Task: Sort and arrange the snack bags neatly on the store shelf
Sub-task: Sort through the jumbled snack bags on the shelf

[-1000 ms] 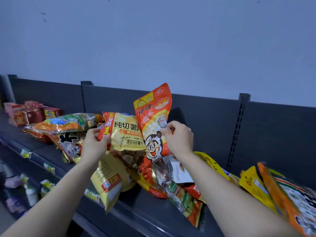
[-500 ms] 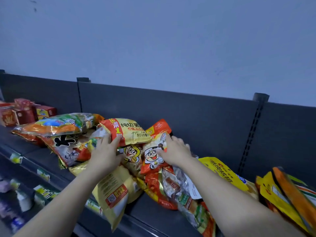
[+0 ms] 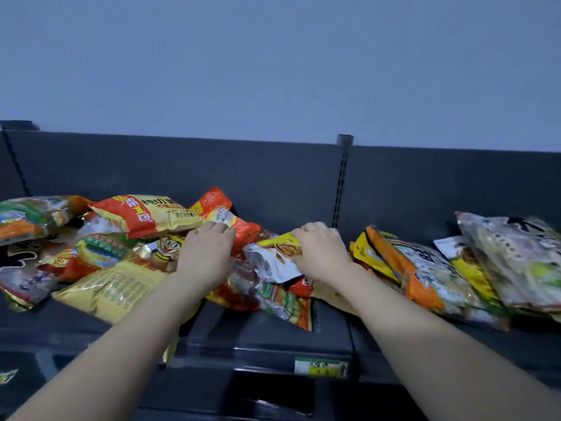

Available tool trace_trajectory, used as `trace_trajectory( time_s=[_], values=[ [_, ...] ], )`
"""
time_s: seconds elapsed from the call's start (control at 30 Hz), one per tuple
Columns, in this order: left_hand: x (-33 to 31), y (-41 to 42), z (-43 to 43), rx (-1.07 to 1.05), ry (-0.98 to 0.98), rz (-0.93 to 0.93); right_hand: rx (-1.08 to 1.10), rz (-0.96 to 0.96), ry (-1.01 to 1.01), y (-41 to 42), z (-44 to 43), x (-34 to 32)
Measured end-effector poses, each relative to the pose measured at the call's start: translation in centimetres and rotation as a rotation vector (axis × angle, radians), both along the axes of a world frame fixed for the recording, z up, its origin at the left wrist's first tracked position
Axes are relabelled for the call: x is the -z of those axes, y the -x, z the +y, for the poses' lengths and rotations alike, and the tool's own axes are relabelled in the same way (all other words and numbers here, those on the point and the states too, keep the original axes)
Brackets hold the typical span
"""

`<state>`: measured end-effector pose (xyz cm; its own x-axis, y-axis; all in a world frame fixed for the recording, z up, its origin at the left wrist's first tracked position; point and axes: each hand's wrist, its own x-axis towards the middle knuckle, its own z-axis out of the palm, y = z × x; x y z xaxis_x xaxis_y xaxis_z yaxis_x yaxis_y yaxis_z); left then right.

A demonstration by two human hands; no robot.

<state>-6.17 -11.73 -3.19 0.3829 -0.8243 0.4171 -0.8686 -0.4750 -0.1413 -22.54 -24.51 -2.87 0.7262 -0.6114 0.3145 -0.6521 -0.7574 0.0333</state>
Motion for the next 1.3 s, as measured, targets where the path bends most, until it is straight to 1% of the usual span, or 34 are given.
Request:
trace_trajectory(
  time_s=[0.17,0.33,0.57,0.77,1.1,1.17,1.3],
  values=[
    [-0.6,6.9,-3.8,0.192,-0.004,-0.046,0.138,0.022,0.024,8.7,-0.8,-0.8],
    [-1.8,15.2,-7.7,0.333,0.006,-0.076,0.291,0.023,0.049,18.4,-1.6,-1.8],
    [-2.6,28.5,-12.1,0.468,0.028,-0.044,0.436,0.02,0.039,32.1,-2.9,-2.7],
    [-2.8,38.7,-15.3,0.556,0.074,-0.021,0.51,0.006,0.044,42.7,-4.9,-3.0],
    [-2.5,51.3,-22.2,0.691,0.063,-0.01,0.663,-0.032,-0.001,55.5,-9.5,-2.5],
    [-2.3,53.1,-24.3,0.732,0.077,-0.031,0.695,-0.036,-0.022,57.4,-11.0,-2.2],
    [-1.7,56.3,-29.4,0.796,0.055,-0.011,0.754,-0.046,-0.038,60.9,-14.9,-0.9]
  ],
)
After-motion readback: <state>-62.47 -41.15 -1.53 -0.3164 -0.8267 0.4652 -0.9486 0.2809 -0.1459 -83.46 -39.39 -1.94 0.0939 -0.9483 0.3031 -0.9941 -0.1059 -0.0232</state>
